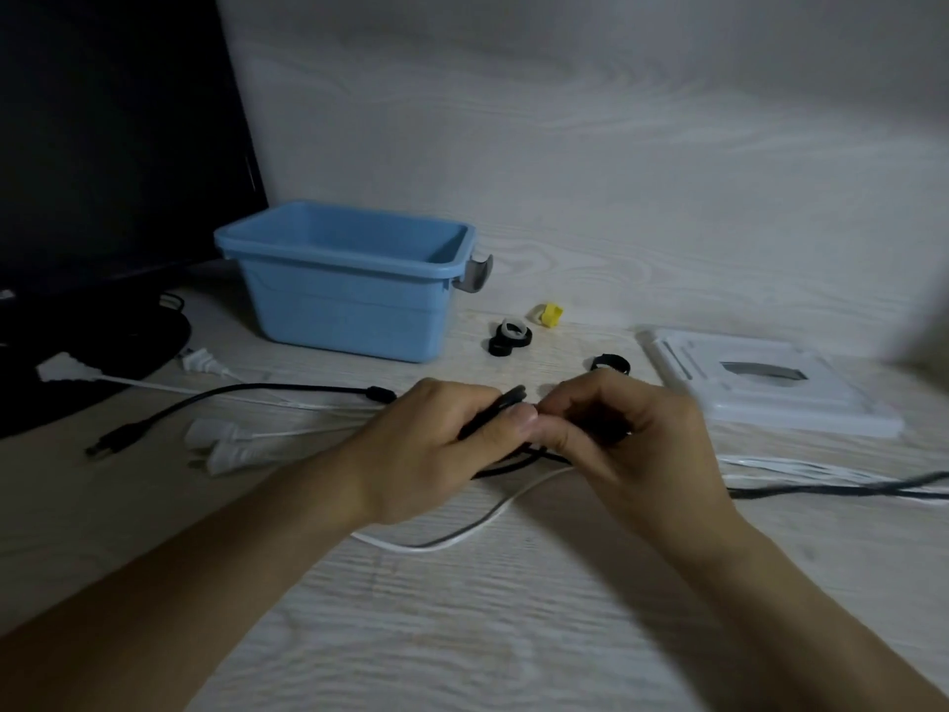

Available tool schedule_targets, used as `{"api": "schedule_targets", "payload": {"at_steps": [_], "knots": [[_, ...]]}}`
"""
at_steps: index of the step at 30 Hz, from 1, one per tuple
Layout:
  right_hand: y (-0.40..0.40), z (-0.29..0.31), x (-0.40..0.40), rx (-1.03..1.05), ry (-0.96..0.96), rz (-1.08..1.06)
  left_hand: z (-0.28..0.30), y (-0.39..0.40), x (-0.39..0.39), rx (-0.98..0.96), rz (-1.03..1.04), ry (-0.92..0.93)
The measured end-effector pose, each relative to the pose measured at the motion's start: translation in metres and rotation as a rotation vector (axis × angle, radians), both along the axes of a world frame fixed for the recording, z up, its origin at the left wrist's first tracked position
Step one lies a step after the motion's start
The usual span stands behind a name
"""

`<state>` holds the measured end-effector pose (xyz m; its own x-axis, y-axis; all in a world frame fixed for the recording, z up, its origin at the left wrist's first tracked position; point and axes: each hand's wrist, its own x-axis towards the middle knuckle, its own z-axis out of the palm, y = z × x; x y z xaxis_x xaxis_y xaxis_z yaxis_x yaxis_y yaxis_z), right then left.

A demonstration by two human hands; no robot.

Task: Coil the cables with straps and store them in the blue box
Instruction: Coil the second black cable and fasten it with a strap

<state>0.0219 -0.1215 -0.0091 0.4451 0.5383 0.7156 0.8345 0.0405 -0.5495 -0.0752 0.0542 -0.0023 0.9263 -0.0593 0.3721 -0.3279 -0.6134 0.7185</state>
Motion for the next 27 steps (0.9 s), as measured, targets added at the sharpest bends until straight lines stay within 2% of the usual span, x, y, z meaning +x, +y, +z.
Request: {"api": "schedule_targets", "payload": {"at_steps": [4, 7, 10, 12, 14, 18, 24, 27], "knots": [[0.001, -0.001, 0.006, 0.028, 0.077, -0.097, -0.004, -0.001, 0.001, -0.173, -0.091, 0.17], [-0.001, -0.001, 0.012, 0.004, 0.066, -0.101, -0.008, -0.007, 0.004, -0.133, -0.075, 0.104], [-0.004, -0.006, 0.019, -0.119, 0.105, 0.031, -0.005, -0.009, 0.003, -0.158, -0.061, 0.072], [-0.003, -0.009, 0.016, -0.169, 0.215, 0.141, -0.003, -0.009, 0.002, -0.244, -0.077, 0.104], [0.0, -0.01, 0.011, -0.173, 0.36, 0.237, -0.003, -0.011, 0.002, -0.421, -0.129, 0.187], [0.004, -0.008, 0.006, -0.083, 0.592, 0.395, 0.001, -0.016, 0.004, -0.615, -0.145, 0.301], [0.012, -0.008, -0.001, 0.03, 1.065, 0.699, 0.009, -0.02, 0.006, -0.906, -0.087, 0.304], [0.015, -0.006, -0.003, 0.073, 1.161, 0.67, 0.007, -0.02, 0.008, -1.019, -0.084, 0.354]]}}
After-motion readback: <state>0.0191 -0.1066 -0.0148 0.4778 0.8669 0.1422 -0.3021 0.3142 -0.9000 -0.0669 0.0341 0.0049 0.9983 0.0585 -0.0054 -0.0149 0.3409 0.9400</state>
